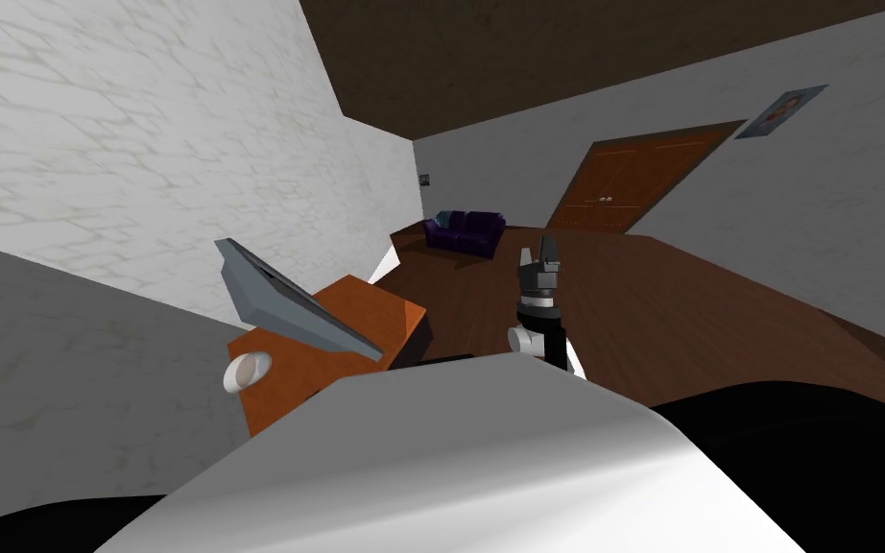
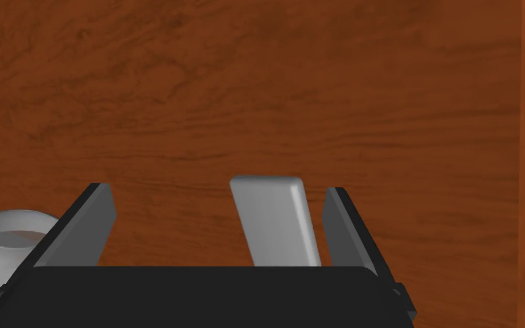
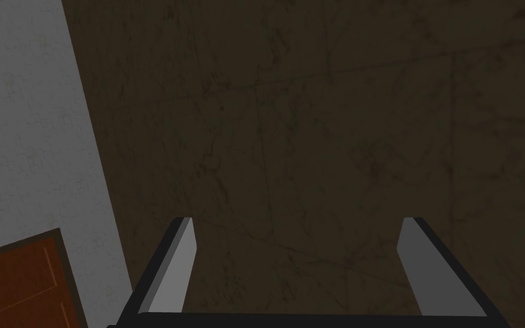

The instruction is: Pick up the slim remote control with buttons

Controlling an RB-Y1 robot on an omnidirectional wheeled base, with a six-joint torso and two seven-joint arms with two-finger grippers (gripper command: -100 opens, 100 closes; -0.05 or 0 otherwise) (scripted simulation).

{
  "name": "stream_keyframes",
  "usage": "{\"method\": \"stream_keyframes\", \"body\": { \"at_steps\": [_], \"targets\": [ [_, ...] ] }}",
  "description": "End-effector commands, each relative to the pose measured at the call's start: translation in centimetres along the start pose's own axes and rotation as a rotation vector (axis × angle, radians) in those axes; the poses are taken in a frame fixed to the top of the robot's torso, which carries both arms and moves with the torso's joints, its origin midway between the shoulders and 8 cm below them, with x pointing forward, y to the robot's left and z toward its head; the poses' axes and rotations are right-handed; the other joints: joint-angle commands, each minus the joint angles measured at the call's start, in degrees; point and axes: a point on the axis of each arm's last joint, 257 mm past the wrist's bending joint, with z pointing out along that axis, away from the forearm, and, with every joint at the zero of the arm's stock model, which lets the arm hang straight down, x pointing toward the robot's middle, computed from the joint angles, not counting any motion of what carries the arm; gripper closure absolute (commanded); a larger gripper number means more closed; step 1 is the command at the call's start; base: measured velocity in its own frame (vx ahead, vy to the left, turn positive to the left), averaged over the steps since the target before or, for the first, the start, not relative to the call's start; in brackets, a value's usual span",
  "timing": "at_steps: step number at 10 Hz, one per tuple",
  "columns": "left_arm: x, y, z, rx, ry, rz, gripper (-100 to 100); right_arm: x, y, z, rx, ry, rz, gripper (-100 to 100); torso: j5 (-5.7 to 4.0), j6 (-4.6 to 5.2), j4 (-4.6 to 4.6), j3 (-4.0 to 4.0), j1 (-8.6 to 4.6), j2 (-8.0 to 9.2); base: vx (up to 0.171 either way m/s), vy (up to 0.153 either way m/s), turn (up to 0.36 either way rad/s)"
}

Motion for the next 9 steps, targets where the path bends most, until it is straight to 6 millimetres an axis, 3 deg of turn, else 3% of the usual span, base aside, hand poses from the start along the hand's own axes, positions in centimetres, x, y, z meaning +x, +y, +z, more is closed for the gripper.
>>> {"method": "stream_keyframes", "body": {
  "at_steps": [1,3,5,7,9],
  "targets": [
    [-2.0,2.3,-0.3,-0.071,-0.022,-0.029,-100,0.0,0.0,0.0,0.000,0.000,0.000,0,0.00,0.00,0.00,0.00,0.00,0.00,-0.003,0.008,-0.277],
    [-4.3,5.0,-0.8,-0.139,-0.055,-0.107,-100,0.0,0.0,0.0,0.000,0.000,0.000,0,0.00,-0.02,0.01,0.02,0.02,0.04,-0.003,0.016,-0.193],
    [-4.6,5.4,-0.9,-0.149,-0.060,-0.109,-100,0.0,0.0,0.0,0.000,0.000,0.000,0,0.01,0.00,0.01,0.03,0.04,0.04,-0.004,0.016,-0.076],
    [-7.3,8.6,-2.1,-0.241,-0.097,-0.201,-100,0.0,0.0,0.0,0.000,0.000,0.000,0,0.00,0.04,0.01,0.02,0.03,0.04,-0.004,0.029,-0.331],
    [-7.9,9.6,-2.4,-0.262,-0.109,-0.218,-100,0.0,0.0,0.0,0.000,0.000,0.000,0,0.03,-0.01,0.01,0.03,0.13,0.04,-0.005,0.032,-0.072]
  ]
}}
